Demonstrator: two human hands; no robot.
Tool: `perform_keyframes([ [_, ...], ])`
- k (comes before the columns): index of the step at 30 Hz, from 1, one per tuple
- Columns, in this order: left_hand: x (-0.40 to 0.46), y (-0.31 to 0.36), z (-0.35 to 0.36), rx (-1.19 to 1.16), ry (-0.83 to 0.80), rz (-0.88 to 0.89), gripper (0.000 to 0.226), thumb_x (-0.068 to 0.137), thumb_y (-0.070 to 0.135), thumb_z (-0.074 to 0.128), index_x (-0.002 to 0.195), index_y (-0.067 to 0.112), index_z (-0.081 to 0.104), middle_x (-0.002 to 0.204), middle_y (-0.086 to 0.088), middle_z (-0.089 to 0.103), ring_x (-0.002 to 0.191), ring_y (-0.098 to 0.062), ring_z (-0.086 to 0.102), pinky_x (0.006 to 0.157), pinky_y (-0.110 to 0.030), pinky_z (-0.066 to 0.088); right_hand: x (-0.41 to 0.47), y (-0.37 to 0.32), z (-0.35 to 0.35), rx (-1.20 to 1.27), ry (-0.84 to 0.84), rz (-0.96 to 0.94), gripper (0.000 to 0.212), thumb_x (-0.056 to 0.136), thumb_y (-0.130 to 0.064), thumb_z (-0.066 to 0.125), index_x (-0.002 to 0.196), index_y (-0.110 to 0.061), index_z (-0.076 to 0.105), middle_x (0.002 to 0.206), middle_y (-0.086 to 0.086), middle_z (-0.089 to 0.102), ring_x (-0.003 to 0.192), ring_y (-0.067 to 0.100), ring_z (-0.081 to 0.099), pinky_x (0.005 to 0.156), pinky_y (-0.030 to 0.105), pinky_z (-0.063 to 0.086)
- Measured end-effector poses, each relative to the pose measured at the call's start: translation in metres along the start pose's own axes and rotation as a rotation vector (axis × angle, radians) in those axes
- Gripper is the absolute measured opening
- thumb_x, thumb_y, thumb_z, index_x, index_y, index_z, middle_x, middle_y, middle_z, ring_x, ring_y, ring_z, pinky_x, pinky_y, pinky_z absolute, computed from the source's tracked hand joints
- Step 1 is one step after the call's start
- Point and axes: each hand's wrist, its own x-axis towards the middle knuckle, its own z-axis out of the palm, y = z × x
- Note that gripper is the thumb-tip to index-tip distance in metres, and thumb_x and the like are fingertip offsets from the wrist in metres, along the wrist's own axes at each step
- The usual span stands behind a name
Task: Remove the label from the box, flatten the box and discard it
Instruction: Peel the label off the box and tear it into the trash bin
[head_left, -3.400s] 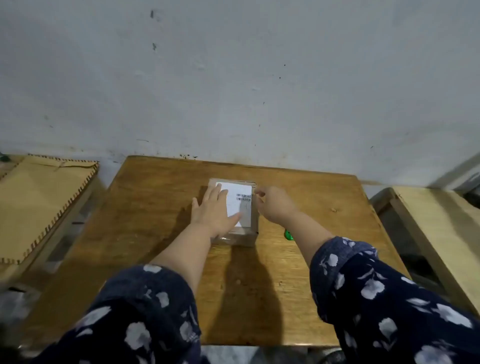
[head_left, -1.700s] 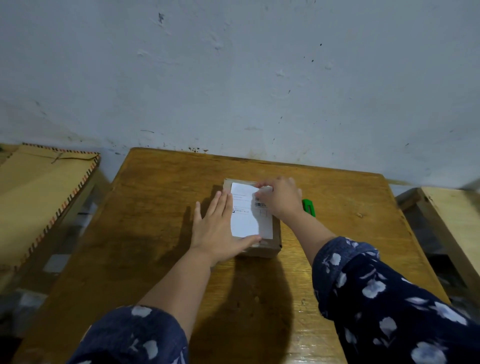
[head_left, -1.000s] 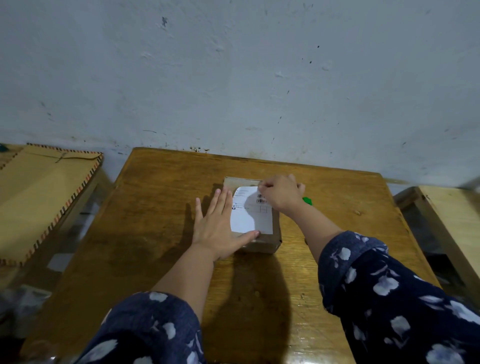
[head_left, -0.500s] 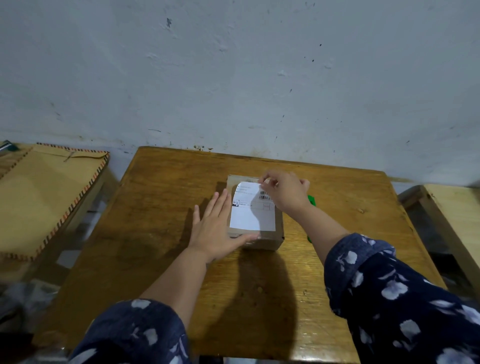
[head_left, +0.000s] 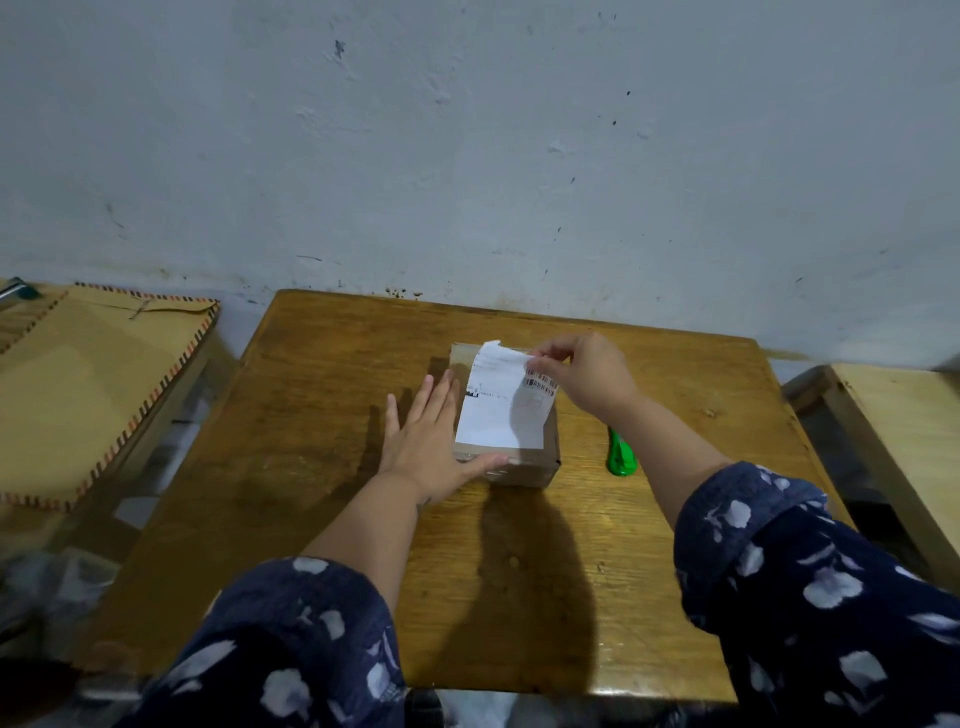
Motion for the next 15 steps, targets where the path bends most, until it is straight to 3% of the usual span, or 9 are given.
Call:
perform_keyframes([
  [5, 0.000, 0.000, -0.003, -0.016, -0.033, 0.000, 0.122, 0.060, 0.096, 0.020, 0.152, 0.021, -0.012, 0.159, 0.006, -0.019, 0.144, -0.015, -0.023, 0.114, -0.056, -0.015, -0.004, -0.004, -0.009, 0.068, -0.033, 0.065, 0.022, 0.085, -0.031, 0.067, 0.065, -0.038, 0.061, 0.066, -0.018, 0.058, 0.062, 0.003, 0.045, 0.081, 0.038, 0.034],
  [10, -0.004, 0.000, -0.006, -0.079, -0.036, 0.022, 0.120, 0.064, 0.093, 0.026, 0.152, 0.021, -0.010, 0.159, 0.007, -0.018, 0.145, -0.015, -0.022, 0.114, -0.056, -0.014, -0.007, -0.004, 0.005, 0.193, 0.161, 0.173, 0.015, 0.086, -0.033, 0.058, 0.072, -0.031, 0.063, 0.070, -0.018, 0.061, 0.081, 0.015, 0.058, 0.093, 0.046, 0.043],
  [15, -0.003, 0.000, -0.003, -0.109, -0.007, 0.021, 0.120, 0.064, 0.092, 0.031, 0.151, 0.022, -0.013, 0.159, 0.009, -0.019, 0.145, -0.014, -0.020, 0.112, -0.054, -0.016, -0.002, 0.003, -0.005, 0.292, 0.185, 0.307, 0.024, 0.087, -0.027, 0.058, 0.063, -0.026, 0.061, 0.067, -0.012, 0.060, 0.072, 0.013, 0.053, 0.083, 0.039, 0.040],
])
